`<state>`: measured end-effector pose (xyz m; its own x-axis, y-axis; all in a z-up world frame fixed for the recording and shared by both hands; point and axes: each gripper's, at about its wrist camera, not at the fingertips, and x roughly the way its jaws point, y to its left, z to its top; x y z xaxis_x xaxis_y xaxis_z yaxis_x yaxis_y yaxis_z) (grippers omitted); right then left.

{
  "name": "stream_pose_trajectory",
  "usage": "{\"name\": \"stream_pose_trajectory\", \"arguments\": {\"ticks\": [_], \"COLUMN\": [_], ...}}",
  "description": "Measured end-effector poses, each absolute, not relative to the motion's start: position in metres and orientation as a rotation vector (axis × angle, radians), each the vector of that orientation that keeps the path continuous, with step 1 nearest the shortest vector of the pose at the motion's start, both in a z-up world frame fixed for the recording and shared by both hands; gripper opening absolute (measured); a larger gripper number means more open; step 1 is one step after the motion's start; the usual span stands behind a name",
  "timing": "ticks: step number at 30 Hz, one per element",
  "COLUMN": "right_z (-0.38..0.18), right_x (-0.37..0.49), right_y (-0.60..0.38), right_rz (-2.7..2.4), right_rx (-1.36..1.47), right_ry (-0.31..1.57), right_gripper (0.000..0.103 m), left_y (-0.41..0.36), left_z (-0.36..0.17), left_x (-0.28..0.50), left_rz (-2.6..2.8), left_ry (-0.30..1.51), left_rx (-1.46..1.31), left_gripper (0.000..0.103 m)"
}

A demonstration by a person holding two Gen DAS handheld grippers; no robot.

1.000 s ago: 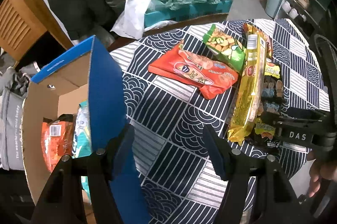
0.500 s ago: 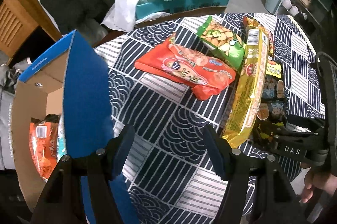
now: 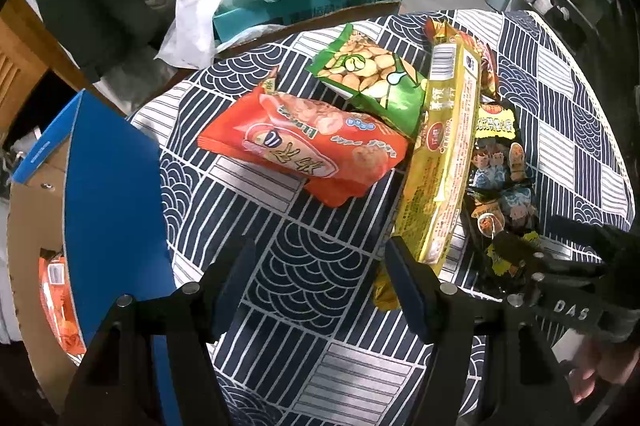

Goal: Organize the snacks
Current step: 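Grasp the long gold wafer bar with the left tool while the right tool grasps the black cartoon bag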

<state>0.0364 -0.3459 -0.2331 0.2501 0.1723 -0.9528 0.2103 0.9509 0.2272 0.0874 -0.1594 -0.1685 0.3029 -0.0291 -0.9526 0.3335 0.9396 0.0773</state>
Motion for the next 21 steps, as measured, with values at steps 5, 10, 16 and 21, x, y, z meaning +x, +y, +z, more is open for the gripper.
{"name": "stream_pose_trajectory", "arguments": {"ticks": [5, 10, 16, 21], "right_z": [-0.253, -0.26, -0.257, -0.255], "right_x": [0.053, 0.059, 0.056, 0.045], "right_y": [-0.327, -0.313, -0.321, -0.349], "right_rz": [-0.004, -0.028, -0.034, -0.044], "right_rx": [0.325, 0.19, 0.186, 0.27], "right_ry": [1.364, 1.367, 1.351, 1.343], "right_gripper": [0.086, 0.087, 0.065, 0.064], "left_y": [-0.16, -0.167, -0.189, -0.211], "left_z": [-0.168, -0.169, -0.17, -0.175], "left_x": [0.09, 0.094, 0.1, 0.102], "left_rz": [-0.239, -0.257, -0.282, -0.295], "left_ry": [1.247, 1.253, 1.251, 1.242], "left_rx": [0.269, 0.226, 0.204, 0.265], "left_gripper": [0.069, 0.069, 0.076, 0.077]}}
